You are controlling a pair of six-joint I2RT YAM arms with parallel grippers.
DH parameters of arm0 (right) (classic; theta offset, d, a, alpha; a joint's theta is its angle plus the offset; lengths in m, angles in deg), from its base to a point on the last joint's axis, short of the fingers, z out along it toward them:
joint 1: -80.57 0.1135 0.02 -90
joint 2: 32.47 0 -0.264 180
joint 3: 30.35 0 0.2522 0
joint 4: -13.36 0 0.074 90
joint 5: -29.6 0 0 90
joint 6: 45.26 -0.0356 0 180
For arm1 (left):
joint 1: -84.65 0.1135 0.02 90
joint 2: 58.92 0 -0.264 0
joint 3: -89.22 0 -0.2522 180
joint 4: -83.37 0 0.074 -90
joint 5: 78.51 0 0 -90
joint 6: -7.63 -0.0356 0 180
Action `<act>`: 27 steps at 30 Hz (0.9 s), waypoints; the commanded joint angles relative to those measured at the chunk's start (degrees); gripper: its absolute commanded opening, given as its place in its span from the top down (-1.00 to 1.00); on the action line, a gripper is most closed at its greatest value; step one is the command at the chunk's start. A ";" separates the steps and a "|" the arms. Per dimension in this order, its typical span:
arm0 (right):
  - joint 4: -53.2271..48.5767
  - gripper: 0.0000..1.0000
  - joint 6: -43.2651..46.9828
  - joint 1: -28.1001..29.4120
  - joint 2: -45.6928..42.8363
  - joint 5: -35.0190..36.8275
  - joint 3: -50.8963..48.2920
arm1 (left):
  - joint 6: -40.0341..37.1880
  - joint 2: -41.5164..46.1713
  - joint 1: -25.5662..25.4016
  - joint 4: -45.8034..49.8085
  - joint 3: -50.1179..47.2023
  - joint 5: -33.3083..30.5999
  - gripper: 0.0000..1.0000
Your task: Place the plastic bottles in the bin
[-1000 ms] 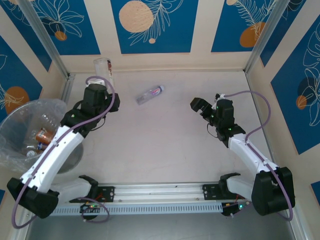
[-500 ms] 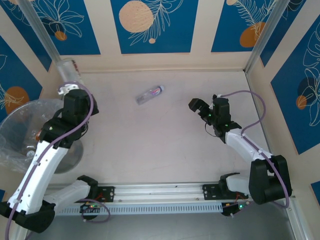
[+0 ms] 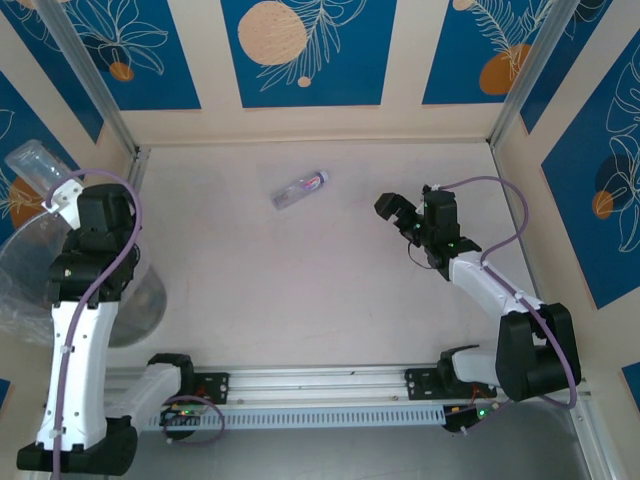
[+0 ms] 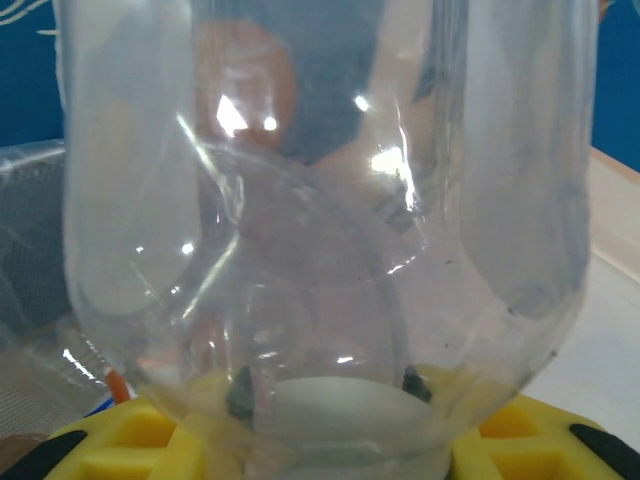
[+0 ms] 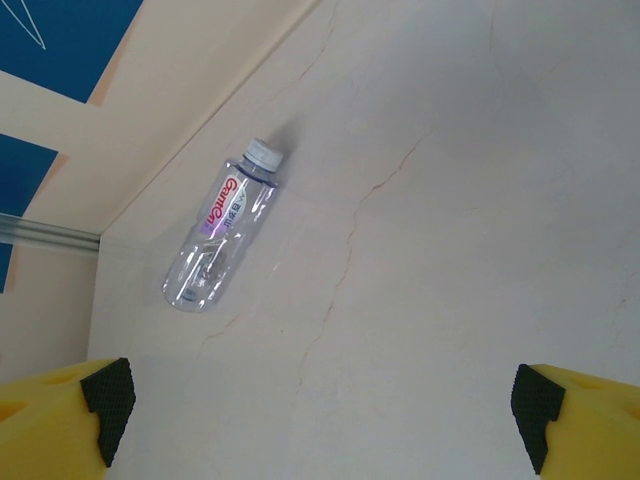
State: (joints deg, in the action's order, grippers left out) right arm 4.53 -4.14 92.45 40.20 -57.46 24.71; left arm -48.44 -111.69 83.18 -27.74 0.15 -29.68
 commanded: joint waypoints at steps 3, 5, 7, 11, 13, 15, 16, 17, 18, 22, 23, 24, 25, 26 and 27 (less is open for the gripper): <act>-2.63 -0.99 0.94 0.25 -0.82 0.50 1.22 | -1.35 -0.69 6.33 1.75 -0.53 2.56 1.00; -2.66 -0.99 1.32 0.23 -1.27 0.89 0.81 | -1.07 -1.17 9.56 2.55 -1.66 4.70 1.00; -2.79 -0.99 1.66 0.10 -1.38 0.85 0.71 | -0.80 -1.35 12.83 2.85 -3.20 9.22 1.00; -2.50 -0.99 1.65 0.15 -0.96 0.52 0.99 | 0.51 -1.59 15.66 3.59 -6.30 14.53 1.00; -2.21 -0.99 1.52 0.16 -0.59 0.11 1.27 | 1.34 -1.90 16.35 4.32 -7.44 15.69 1.00; -2.22 -0.99 1.52 0.14 -0.04 -0.33 1.75 | 1.53 -1.96 16.62 4.03 -8.76 15.92 0.96; -2.22 -0.99 1.54 0.13 0.26 -0.68 2.02 | 1.43 -2.03 16.60 3.72 -9.43 16.14 0.84; -2.23 -0.99 1.53 0.18 0.48 -0.80 2.11 | 1.29 -2.05 16.75 3.75 -9.95 16.48 0.71; -2.22 -0.99 1.47 0.20 0.76 -1.08 2.38 | 0.94 -2.15 16.68 3.88 -10.22 17.32 0.57; -2.13 -0.99 0.92 0.34 1.47 -1.69 2.74 | -0.01 -1.38 16.69 4.11 -10.89 17.98 -0.30; -2.05 -0.99 0.85 0.37 1.58 -1.79 2.73 | -0.10 -1.07 16.70 4.10 -10.85 17.46 -0.35; -1.98 -0.99 0.88 0.41 1.61 -1.87 2.87 | -0.30 -0.60 16.73 4.02 -10.82 16.93 -0.37; -2.05 -0.99 0.86 0.47 1.78 -1.97 2.93 | -0.60 -0.20 16.76 3.94 -10.59 16.66 -0.38; -2.07 -0.99 0.82 0.44 1.84 -1.97 3.00 | -0.71 0.04 16.66 3.99 -10.32 16.65 -0.39; -2.09 -0.99 0.90 0.60 1.92 -1.96 3.08 | -0.93 0.21 16.75 4.01 -9.92 16.84 -0.40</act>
State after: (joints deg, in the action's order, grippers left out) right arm 2.58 -3.49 92.60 41.77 -58.31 26.11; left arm -48.26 -112.96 99.53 -24.90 -10.17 -13.61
